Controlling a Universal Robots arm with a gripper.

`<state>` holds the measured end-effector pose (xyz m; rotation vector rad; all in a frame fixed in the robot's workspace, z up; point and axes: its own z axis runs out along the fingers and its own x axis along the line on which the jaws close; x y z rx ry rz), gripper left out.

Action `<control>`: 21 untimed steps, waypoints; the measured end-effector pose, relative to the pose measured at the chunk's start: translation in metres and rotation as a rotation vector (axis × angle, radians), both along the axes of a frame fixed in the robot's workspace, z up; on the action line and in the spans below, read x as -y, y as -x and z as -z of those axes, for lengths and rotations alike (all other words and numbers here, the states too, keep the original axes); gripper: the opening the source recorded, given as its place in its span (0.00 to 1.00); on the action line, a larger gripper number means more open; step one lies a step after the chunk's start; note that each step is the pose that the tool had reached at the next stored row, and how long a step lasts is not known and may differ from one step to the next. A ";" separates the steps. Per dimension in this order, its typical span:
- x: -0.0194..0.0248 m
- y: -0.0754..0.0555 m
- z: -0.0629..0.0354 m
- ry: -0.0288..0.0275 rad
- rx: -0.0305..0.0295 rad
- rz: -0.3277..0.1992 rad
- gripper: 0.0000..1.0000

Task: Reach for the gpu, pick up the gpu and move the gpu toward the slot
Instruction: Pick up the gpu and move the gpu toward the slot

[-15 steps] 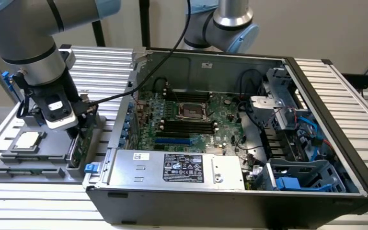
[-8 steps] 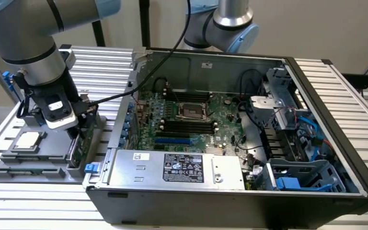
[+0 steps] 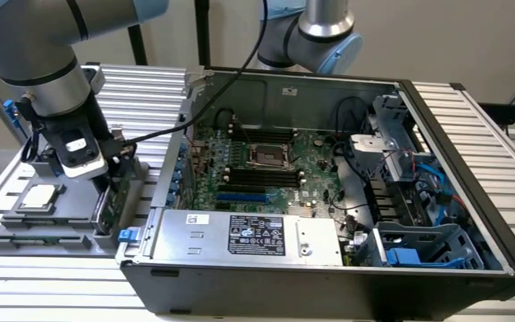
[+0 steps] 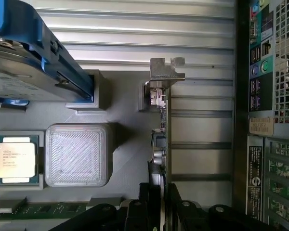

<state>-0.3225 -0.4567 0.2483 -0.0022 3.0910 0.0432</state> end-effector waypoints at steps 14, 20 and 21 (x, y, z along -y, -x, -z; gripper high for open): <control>0.0000 0.000 -0.0558 0.0000 -0.0133 0.000 0.26; 0.0001 -0.002 -0.0828 0.0001 -0.0152 0.000 0.26; 0.0001 -0.003 -0.0875 0.0001 -0.0155 0.000 0.26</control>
